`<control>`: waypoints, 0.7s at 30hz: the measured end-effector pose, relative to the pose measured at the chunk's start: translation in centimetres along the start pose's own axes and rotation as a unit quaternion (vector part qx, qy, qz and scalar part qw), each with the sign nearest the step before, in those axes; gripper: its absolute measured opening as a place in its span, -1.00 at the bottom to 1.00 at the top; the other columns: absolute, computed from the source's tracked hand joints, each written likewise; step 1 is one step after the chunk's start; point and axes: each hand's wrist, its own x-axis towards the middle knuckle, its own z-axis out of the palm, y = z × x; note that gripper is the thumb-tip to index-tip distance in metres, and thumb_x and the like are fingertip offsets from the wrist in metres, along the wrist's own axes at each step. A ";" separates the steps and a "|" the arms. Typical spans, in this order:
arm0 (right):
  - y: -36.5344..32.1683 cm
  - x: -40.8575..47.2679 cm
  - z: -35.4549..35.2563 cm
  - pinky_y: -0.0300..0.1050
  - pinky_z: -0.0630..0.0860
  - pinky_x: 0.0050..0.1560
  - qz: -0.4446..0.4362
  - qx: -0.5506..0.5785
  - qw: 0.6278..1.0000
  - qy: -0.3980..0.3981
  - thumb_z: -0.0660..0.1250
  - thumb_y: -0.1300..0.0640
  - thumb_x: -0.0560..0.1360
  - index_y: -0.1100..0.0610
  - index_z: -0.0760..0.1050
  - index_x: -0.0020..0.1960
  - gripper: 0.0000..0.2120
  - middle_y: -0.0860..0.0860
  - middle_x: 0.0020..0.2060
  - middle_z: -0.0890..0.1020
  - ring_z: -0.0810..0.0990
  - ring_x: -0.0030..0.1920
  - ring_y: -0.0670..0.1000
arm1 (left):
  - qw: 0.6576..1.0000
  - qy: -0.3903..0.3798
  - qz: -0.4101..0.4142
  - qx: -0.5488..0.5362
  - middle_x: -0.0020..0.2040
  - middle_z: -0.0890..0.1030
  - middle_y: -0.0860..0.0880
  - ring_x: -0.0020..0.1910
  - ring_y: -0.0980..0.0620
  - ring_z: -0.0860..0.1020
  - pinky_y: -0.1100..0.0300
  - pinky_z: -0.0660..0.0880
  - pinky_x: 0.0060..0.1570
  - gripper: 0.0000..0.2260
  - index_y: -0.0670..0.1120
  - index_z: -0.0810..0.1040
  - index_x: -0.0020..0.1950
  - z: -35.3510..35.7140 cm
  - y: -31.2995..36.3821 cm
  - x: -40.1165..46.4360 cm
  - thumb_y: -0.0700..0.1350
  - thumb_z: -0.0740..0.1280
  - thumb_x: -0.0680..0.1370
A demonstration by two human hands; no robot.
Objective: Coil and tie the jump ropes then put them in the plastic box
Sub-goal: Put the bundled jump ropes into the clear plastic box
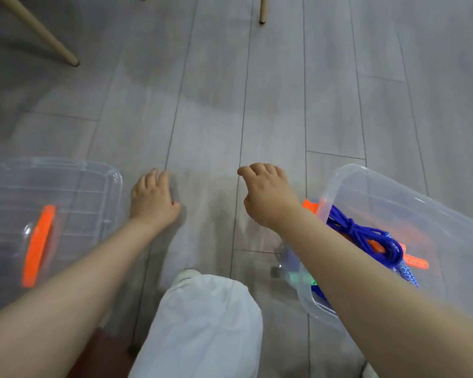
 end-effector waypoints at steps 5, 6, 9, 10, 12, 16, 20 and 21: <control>-2.2 0.7 2.7 -0.01 0.20 0.36 0.016 0.022 0.995 -0.091 0.22 0.17 0.49 0.10 0.26 0.45 -0.48 0.11 0.33 0.41 0.33 0.36 0.17 | 0.993 0.034 -0.109 -0.020 0.55 0.09 -0.28 0.51 -0.30 0.06 -0.18 0.01 0.46 -0.17 -0.17 0.08 0.55 2.1 -5.2 -1.1 -0.02 0.43 0.41; -2.5 0.8 3.2 0.00 0.21 0.37 0.028 0.037 0.993 -0.112 0.22 0.17 0.50 0.10 0.25 0.46 -0.48 0.12 0.35 0.40 0.32 0.37 0.17 | 0.989 0.034 -0.141 -0.038 0.55 0.06 -0.29 0.52 -0.30 0.05 -0.19 0.00 0.45 -0.17 -0.18 0.04 0.55 2.2 -5.9 -1.2 0.00 0.42 0.42; -2.9 0.6 4.6 0.00 0.21 0.37 0.066 0.076 0.983 -0.152 0.20 0.16 0.51 0.10 0.21 0.48 -0.46 0.14 0.38 0.37 0.30 0.39 0.18 | 0.973 0.015 -0.214 -0.085 0.57 0.03 -0.25 0.54 -0.25 0.02 -0.18 0.03 0.46 -0.23 -0.18 -0.02 0.57 2.8 -7.2 -1.1 0.04 0.32 0.52; -3.0 0.6 5.0 0.00 0.22 0.36 0.079 0.089 0.980 -0.159 0.20 0.16 0.52 0.10 0.21 0.48 -0.46 0.14 0.38 0.38 0.31 0.38 0.19 | 0.973 0.016 -0.213 -0.086 0.57 0.04 -0.23 0.54 -0.24 0.03 -0.18 0.05 0.45 -0.26 -0.18 -0.01 0.57 2.9 -7.4 -1.1 0.02 0.30 0.54; -3.2 0.4 5.6 0.00 0.24 0.33 0.102 0.117 0.974 -0.167 0.20 0.15 0.52 0.10 0.21 0.48 -0.47 0.14 0.36 0.39 0.33 0.36 0.18 | 0.980 0.038 -0.176 -0.081 0.57 0.10 -0.20 0.53 -0.22 0.08 -0.17 0.11 0.43 -0.34 -0.17 0.05 0.57 3.0 -7.5 -1.2 -0.11 0.27 0.54; -2.6 0.4 6.7 0.04 0.29 0.34 0.158 0.169 0.956 -0.179 0.22 0.13 0.53 0.11 0.23 0.46 -0.49 0.14 0.34 0.41 0.34 0.35 0.18 | 0.998 0.041 -0.024 -0.042 0.53 0.26 -0.14 0.46 -0.23 0.25 -0.13 0.23 0.37 -0.37 -0.16 0.21 0.53 3.6 -6.0 -1.7 -0.29 0.26 0.46; -1.7 0.5 7.5 0.04 0.37 0.30 0.217 0.225 0.935 -0.169 0.25 0.10 0.53 0.14 0.26 0.44 -0.50 0.16 0.31 0.44 0.39 0.31 0.18 | 0.988 0.006 0.156 -0.011 0.44 0.41 -0.12 0.37 -0.24 0.40 -0.10 0.36 0.33 -0.34 -0.11 0.34 0.48 4.6 -3.0 -2.4 -0.24 0.08 0.34; -1.5 0.4 7.7 0.02 0.38 0.28 0.235 0.239 0.928 -0.162 0.25 0.10 0.53 0.15 0.26 0.44 -0.50 0.16 0.31 0.44 0.41 0.30 0.19 | 0.978 -0.011 0.207 0.002 0.43 0.43 -0.11 0.35 -0.24 0.42 -0.10 0.37 0.33 -0.31 -0.10 0.35 0.48 4.9 -2.3 -2.7 -0.24 0.07 0.31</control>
